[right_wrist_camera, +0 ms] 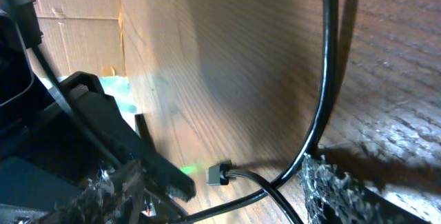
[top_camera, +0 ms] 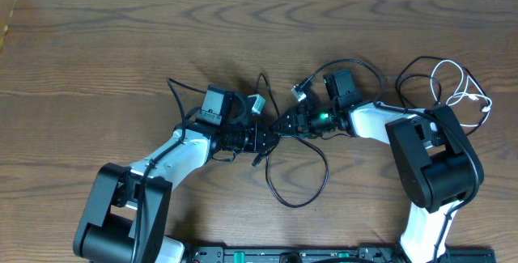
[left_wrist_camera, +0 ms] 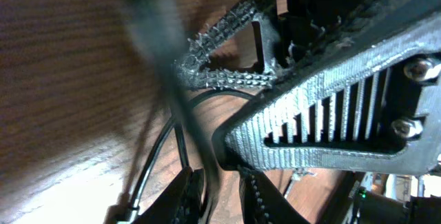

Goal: Untangle cables

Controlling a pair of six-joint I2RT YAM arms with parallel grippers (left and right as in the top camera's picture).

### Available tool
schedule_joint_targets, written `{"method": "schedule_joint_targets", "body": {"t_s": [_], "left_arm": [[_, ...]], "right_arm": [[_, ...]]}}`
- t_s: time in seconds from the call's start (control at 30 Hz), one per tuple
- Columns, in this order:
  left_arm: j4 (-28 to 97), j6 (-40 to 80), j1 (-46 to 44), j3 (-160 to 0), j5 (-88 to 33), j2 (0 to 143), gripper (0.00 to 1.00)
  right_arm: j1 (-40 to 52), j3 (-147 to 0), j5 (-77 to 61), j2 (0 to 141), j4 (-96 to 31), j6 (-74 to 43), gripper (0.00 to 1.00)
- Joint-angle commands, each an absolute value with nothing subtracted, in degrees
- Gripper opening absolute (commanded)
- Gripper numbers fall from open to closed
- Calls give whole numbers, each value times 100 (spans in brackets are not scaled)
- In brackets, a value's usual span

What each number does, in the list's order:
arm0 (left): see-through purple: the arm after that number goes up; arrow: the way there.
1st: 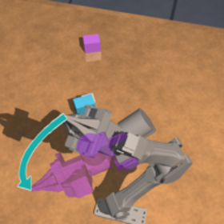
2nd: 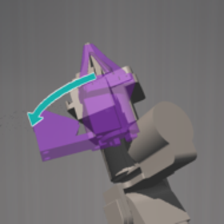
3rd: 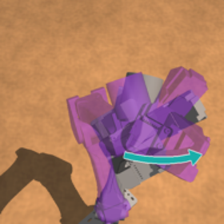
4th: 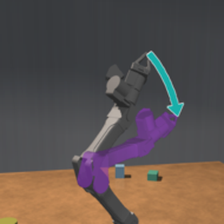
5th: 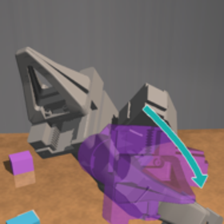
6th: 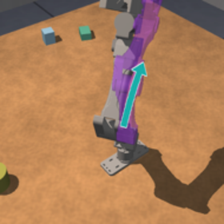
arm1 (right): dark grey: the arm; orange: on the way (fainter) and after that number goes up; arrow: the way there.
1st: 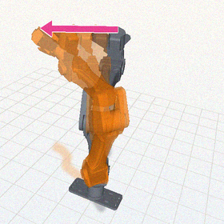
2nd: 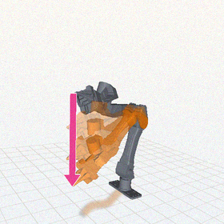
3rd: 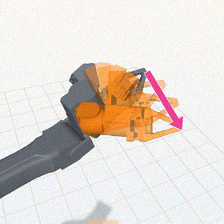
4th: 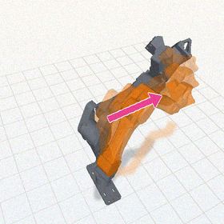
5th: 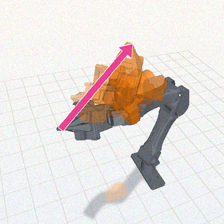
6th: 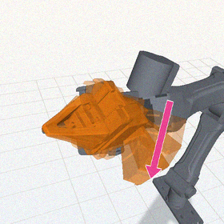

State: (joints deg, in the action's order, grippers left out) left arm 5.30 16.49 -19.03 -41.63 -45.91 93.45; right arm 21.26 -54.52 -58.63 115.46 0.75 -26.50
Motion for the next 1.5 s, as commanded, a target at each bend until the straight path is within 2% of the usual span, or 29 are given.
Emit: {"method": "schedule_joint_targets", "body": {"t_s": [0.0,0.17,0.27,0.4,0.53,0.8,0.9,1.07,1.27,1.4,1.47], "left_arm": [[576,1594,-1905,-4145,-4209,9413,30],[773,1621,-1905,-4145,-3647,9413,39],[781,1608,-1868,-4160,-3951,9382,53],[786,1505,-1651,-4276,-4639,9240,57],[899,1507,-1361,-4316,-4735,9037,58],[1883,1503,-825,-4316,-4399,8947,57],[2342,1505,-899,-4285,-4158,8949,51],[2523,1459,-1225,-4202,-3887,8965,49],[2460,1461,-1500,-4200,-3787,8986,40],[2488,1315,-1573,-4176,-3756,8986,39],[2534,1310,-1573,-4160,-3538,8986,35]], "right_arm": [[2169,-5319,-5190,11732,-113,-2558,68],[2141,-5319,-4576,11732,-364,-2563,60],[2099,-5319,-4703,11721,-360,-2563,58],[2102,-5319,-4932,11594,-366,-2359,58],[2093,-5319,-4958,11371,-550,-2097,59],[1769,-5319,-4665,11174,-1487,-2294,63],[1649,-5319,-4663,11174,-2023,-2331,64],[1758,-5315,-4368,11177,-2620,-2200,67],[2237,-5308,-4029,11177,-2633,-2296,64],[2480,-5308,-3892,11177,-2434,-2674,62],[2587,-5308,-3894,11177,-2239,-2936,59]]}}
